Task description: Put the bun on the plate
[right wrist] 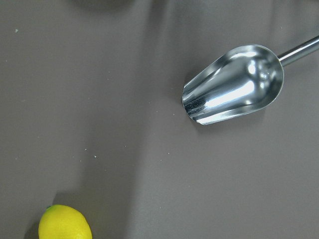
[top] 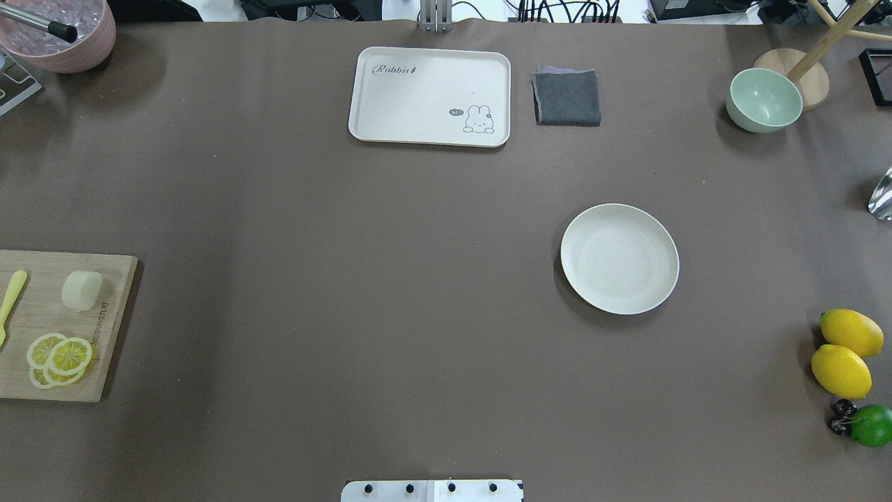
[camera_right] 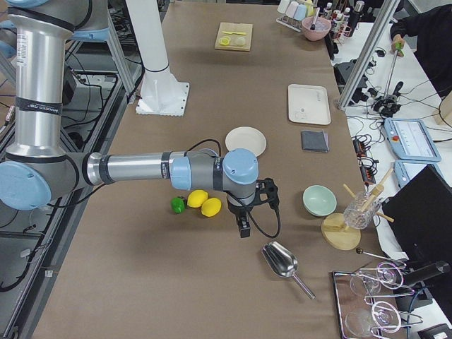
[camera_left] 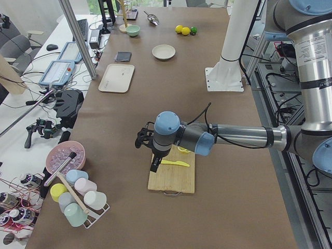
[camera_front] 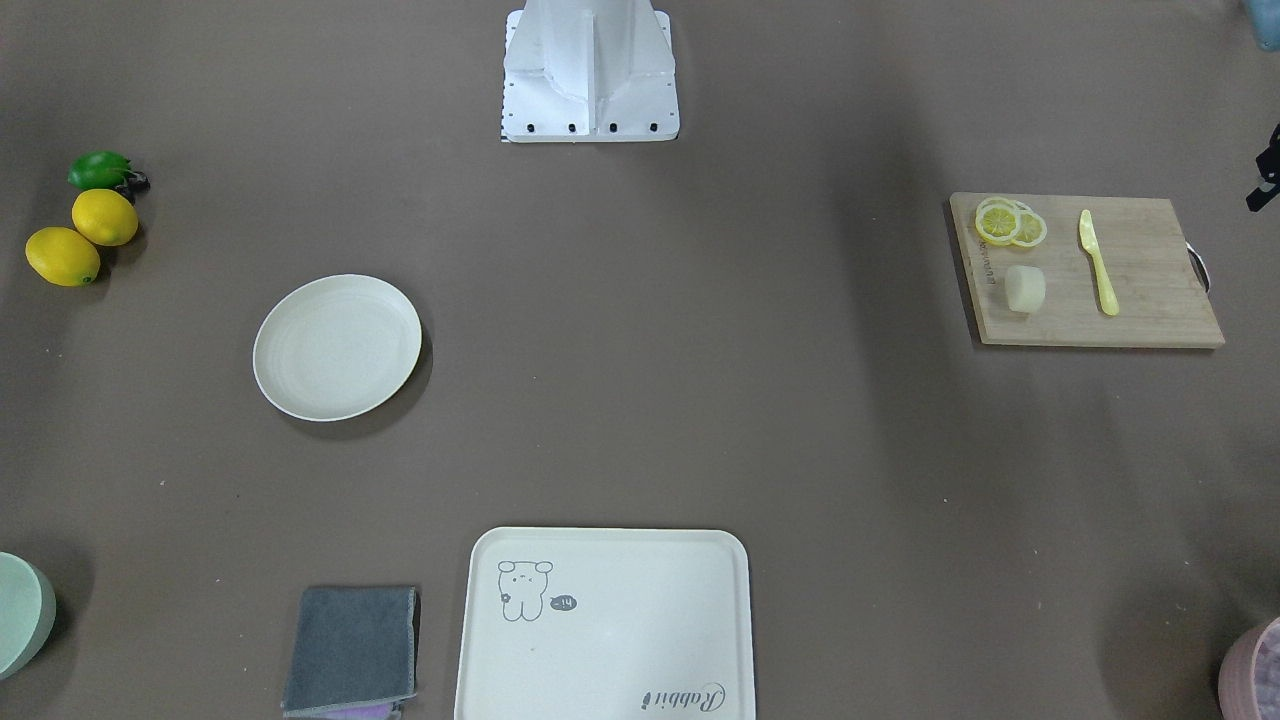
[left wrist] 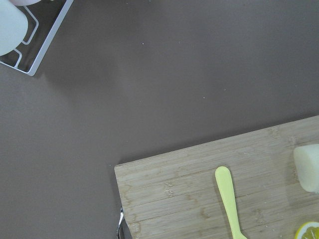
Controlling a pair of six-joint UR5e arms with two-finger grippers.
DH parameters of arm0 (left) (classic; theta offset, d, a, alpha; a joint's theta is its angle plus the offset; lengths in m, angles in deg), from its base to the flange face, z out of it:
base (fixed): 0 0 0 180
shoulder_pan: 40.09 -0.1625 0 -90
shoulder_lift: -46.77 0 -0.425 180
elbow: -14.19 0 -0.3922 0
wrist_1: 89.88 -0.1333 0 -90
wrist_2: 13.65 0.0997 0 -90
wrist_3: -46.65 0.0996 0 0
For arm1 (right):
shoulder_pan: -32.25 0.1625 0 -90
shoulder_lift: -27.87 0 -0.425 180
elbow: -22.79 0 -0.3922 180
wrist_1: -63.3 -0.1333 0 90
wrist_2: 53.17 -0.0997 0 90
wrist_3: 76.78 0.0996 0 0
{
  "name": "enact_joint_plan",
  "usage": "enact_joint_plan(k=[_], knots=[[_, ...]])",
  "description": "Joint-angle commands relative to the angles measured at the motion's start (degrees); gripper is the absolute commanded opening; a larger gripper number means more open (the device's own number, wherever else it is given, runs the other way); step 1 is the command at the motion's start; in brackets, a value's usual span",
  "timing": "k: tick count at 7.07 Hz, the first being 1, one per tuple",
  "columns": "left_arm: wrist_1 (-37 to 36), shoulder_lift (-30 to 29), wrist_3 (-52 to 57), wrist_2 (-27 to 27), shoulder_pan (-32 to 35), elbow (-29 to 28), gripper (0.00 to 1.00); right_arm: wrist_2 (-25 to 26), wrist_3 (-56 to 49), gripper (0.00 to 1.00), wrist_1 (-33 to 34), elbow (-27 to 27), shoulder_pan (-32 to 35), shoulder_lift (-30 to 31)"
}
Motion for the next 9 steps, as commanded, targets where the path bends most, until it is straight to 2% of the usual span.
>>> enact_joint_plan(k=[1, 4, 9], knots=[[0.2, 0.1, 0.0, 0.0, -0.4, -0.1, 0.98, 0.1, -1.2, 1.00, 0.9, 0.1, 0.6, -0.3], [2.9, 1.7, -0.5, -0.1, -0.6, -0.8, 0.98, 0.3, -1.0, 1.00, 0.8, 0.2, 0.6, -0.2], [3.0, 0.9, -0.5, -0.7, -0.6, -1.5, 0.97, -0.8, -0.8, 1.00, 0.3, 0.5, 0.5, 0.6]])
